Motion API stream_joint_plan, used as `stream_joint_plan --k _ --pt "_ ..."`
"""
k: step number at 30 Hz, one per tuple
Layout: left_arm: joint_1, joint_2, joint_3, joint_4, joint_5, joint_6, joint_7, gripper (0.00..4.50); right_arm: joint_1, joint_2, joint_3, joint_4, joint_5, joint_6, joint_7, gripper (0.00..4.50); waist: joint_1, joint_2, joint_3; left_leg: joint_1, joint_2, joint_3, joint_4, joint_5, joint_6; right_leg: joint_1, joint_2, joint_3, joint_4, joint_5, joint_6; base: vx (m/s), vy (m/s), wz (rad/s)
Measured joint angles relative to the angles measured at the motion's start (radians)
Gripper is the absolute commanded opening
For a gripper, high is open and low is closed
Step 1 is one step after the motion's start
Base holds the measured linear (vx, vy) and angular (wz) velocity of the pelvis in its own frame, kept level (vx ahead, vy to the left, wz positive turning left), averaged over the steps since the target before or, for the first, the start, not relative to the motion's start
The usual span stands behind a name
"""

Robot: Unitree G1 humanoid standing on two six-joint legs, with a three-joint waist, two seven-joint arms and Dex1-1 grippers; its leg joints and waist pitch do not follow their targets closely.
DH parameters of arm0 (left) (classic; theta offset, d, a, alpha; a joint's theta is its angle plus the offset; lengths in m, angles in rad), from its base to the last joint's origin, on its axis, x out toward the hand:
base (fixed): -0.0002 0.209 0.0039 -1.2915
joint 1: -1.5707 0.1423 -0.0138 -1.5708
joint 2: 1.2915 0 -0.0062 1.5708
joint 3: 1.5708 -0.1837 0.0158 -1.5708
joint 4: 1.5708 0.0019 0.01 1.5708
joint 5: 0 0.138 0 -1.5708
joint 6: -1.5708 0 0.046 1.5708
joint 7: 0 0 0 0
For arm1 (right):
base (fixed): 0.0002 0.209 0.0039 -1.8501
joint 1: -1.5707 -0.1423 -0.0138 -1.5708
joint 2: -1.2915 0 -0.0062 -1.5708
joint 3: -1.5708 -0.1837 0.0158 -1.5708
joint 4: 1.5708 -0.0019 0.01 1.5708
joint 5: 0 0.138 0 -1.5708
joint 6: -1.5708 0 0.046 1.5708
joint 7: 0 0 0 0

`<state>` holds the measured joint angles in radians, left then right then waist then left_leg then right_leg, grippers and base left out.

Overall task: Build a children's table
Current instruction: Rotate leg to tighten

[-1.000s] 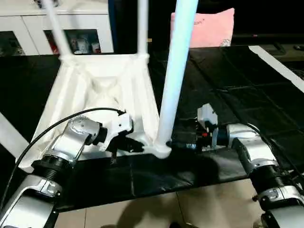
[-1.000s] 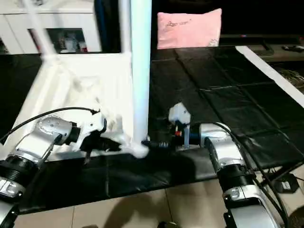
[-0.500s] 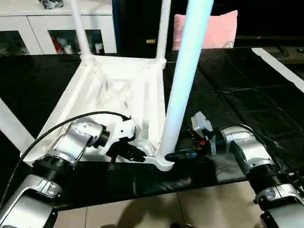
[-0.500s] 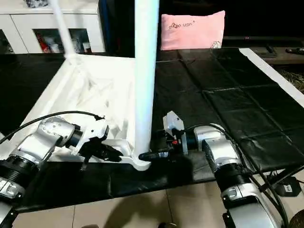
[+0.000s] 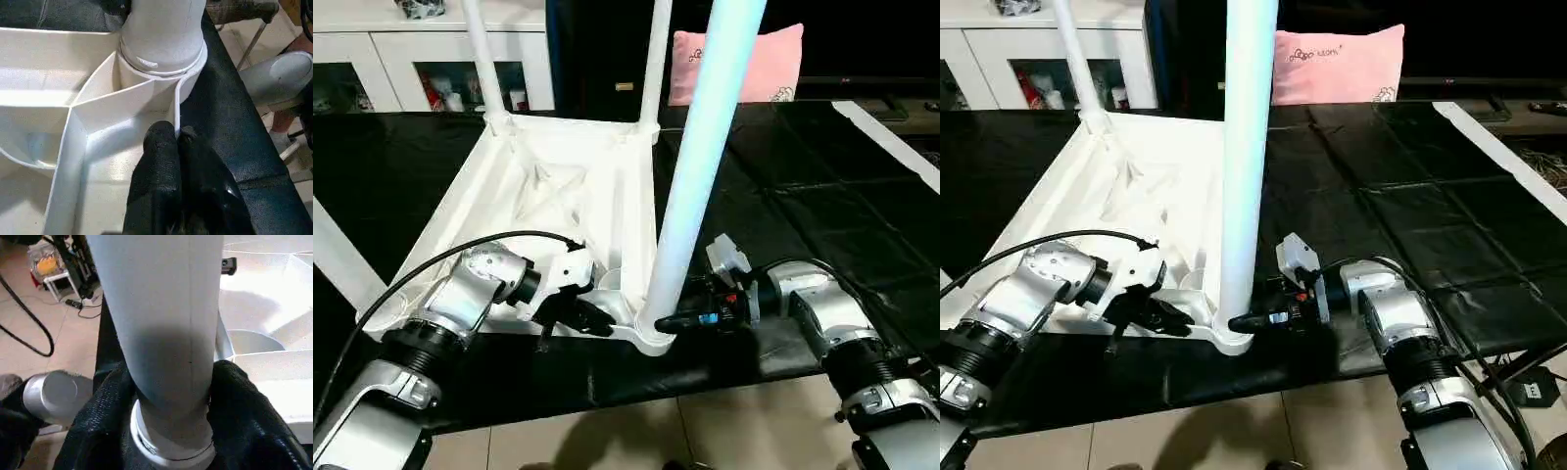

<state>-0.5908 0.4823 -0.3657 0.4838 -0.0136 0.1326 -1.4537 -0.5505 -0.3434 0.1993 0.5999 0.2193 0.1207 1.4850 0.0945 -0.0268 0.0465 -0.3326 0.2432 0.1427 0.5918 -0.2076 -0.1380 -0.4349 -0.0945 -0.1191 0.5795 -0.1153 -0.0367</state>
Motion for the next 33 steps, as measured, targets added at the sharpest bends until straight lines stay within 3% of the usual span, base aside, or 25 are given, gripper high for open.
stream_joint_plan --k 7,10,11,12,13,14,15,16,17,18,19,20,21,22,23,24,27,28,33 --pt "-0.002 -0.038 0.037 0.0 0.023 0.103 0.131 0.0 0.001 0.055 -0.039 0.009 -0.022 0.046 -0.17 1.96 -0.011 -0.003 -0.003 0.002 0.0 0.0 0.001 0.002 -0.003 0.001 0.0 0.0 -0.001 0.0 0.001 0.0 0.0 0.0" --pt "-0.002 -0.084 0.085 -0.001 0.044 0.209 0.275 0.0 -0.028 0.136 -0.087 0.069 -0.049 0.048 -0.396 1.96 -0.051 -0.004 -0.004 0.002 0.0 -0.002 0.008 0.002 -0.004 0.0 0.0 -0.007 -0.005 0.0 0.002 -0.058 0.006 -0.11" --pt "-0.003 -0.105 0.102 -0.001 0.049 0.244 0.328 0.0 -0.047 0.167 -0.099 0.091 -0.061 0.053 -0.484 1.95 -0.072 -0.002 -0.004 0.001 0.001 -0.008 0.012 0.002 -0.004 0.001 0.0 -0.021 -0.012 0.0 0.002 -0.066 0.031 -0.27" --pt "-0.003 -0.122 0.113 -0.002 0.05 0.268 0.365 0.0 -0.06 0.186 -0.109 0.106 -0.065 0.059 -0.543 1.95 -0.088 0.004 -0.004 -0.001 0.003 -0.022 0.014 0.002 -0.004 0.01 -0.001 -0.044 -0.031 0.0 0.002 -0.066 0.031 -0.27" --pt "-0.003 -0.139 0.122 -0.002 0.052 0.289 0.4 0.0 -0.074 0.206 -0.116 0.123 -0.069 0.066 -0.596 1.95 -0.103 0.015 -0.002 -0.002 0.013 -0.032 0.013 0.002 -0.004 0.025 -0.001 -0.069 -0.055 0.0 0.003 -0.053 0.053 -0.27" --pt "-0.003 -0.162 0.134 -0.001 0.054 0.317 0.452 0.0 -0.093 0.23 -0.127 0.145 -0.076 0.077 -0.667 1.95 -0.116 0.024 0.003 0.0 0.029 -0.04 0.011 0.002 -0.004 0.039 -0.001 -0.093 -0.06 -0.014 0.012 -0.049 0.002 -0.2" --pt "-0.005 -0.184 0.142 0.002 0.054 0.332 0.492 0.0 -0.1 0.244 -0.139 0.159 -0.076 0.084 -0.712 1.94 -0.115 0.027 0.007 0.005 0.031 -0.039 0.011 0.002 -0.004 0.032 -0.001 -0.078 -0.029 -0.029 0.0 -0.049 0.002 -0.2" --pt "-0.005 -0.209 0.156 0.008 0.057 0.345 0.538 0.0 -0.111 0.263 -0.155 0.175 -0.077 0.091 -0.76 1.94 -0.115 0.009 0.009 0.018 0.024 -0.026 0.013 0.002 -0.004 0.035 -0.006 -0.046 0.011 -0.028 -0.001 -0.017 -0.077 -0.05" --pt "-0.006 -0.246 0.181 0.023 0.057 0.354 0.601 0.0 -0.124 0.284 -0.174 0.196 -0.078 0.095 -0.825 1.94 -0.112 -0.013 0.011 0.037 0.009 -0.022 0.018 -0.004 -0.011 0.036 -0.004 -0.032 0.021 -0.025 0.006 -0.025 -0.068 0.08" --pt "-0.007 -0.279 0.202 0.034 0.058 0.362 0.653 0.0 -0.134 0.298 -0.188 0.208 -0.084 0.095 -0.874 1.94 -0.114 -0.013 0.013 0.042 0.009 -0.021 0.037 -0.022 -0.008 0.028 -0.003 -0.046 0.015 -0.025 0.006 -0.025 -0.068 0.08" --pt "-0.008 -0.292 0.217 0.034 0.059 0.363 0.687 0.0 -0.154 0.315 -0.192 0.22 -0.093 0.095 -0.917 1.94 -0.11 0.003 0.011 0.035 0.009 -0.022 0.056 -0.051 0.004 0.028 -0.011 -0.078 0.0 -0.025 0.007 0.017 0.013 -0.19" --pt "-0.017 -0.299 0.225 0.035 0.059 0.367 0.706 0.0 -0.167 0.327 -0.197 0.226 -0.098 0.09 -0.952 1.94 -0.118 0.027 0.01 0.02 0.012 -0.035 0.061 -0.057 0.005 0.039 -0.02 -0.129 -0.028 -0.025 0.007 0.08 0.106 -0.48" --pt "-0.027 -0.317 0.235 0.039 0.059 0.372 0.735 0.0 -0.181 0.339 -0.201 0.234 -0.107 0.081 -0.99 1.94 -0.114 0.037 0.012 0.007 0.019 -0.053 0.049 -0.059 -0.001 0.04 -0.024 -0.143 -0.018 -0.046 0.021 0.08 0.106 -0.48" --pt "-0.032 -0.335 0.234 0.042 0.061 0.375 0.759 0.0 -0.185 0.341 -0.203 0.242 -0.11 0.074 -1.01 1.94 -0.115 0.028 0.011 0.004 0.016 -0.056 0.05 -0.057 -0.004 0.042 -0.027 -0.097 0.025 -0.059 0.021 0.065 0.024 -0.08" --pt "-0.033 -0.348 0.231 0.041 0.071 0.375 0.784 0.0 -0.189 0.342 -0.205 0.252 -0.113 0.067 -1.027 1.94 -0.117 0.002 0.008 0.021 0.003 -0.03 0.047 -0.057 -0.005 0.037 -0.029 -0.05 0.052 -0.05 0.018 0.0 0.0 0.0" --pt "-0.033 -0.35 0.23 0.042 0.076 0.375 0.791 0.0 -0.189 0.344 -0.206 0.257 -0.113 0.06 -1.03 1.94 -0.107 0.004 0.006 0.021 -0.01 -0.035 0.042 -0.057 -0.004 0.034 -0.031 -0.047 0.055 -0.057 0.019 0.0 0.0 0.0" --pt "-0.043 -0.353 0.227 0.041 0.078 0.37 0.801 0.0 -0.193 0.344 -0.218 0.259 -0.113 0.042 -1.03 1.94 -0.085 0.0 -0.002 0.012 -0.016 -0.034 0.014 -0.031 -0.005 0.014 -0.027 -0.039 0.052 -0.056 0.016 0.0 0.0 0.0" --pt "-0.045 -0.353 0.226 0.041 0.078 0.368 0.802 0.0 -0.193 0.344 -0.223 0.259 -0.113 0.037 -1.03 2.5 -0.083 0.001 -0.002 0.011 -0.015 -0.033 0.013 -0.02 -0.007 0.011 -0.023 -0.034 0.053 -0.054 0.014 0.0 0.0 0.0" --pt "-0.056 -0.342 0.211 0.042 0.084 0.353 0.802 0.0 -0.19 0.343 -0.229 0.257 -0.111 0.017 -1.02 2.89 -0.081 0.0 -0.002 0.001 -0.015 -0.028 0.013 -0.019 -0.007 -0.001 -0.015 -0.016 0.051 -0.046 0.003 0.0 0.0 0.0"
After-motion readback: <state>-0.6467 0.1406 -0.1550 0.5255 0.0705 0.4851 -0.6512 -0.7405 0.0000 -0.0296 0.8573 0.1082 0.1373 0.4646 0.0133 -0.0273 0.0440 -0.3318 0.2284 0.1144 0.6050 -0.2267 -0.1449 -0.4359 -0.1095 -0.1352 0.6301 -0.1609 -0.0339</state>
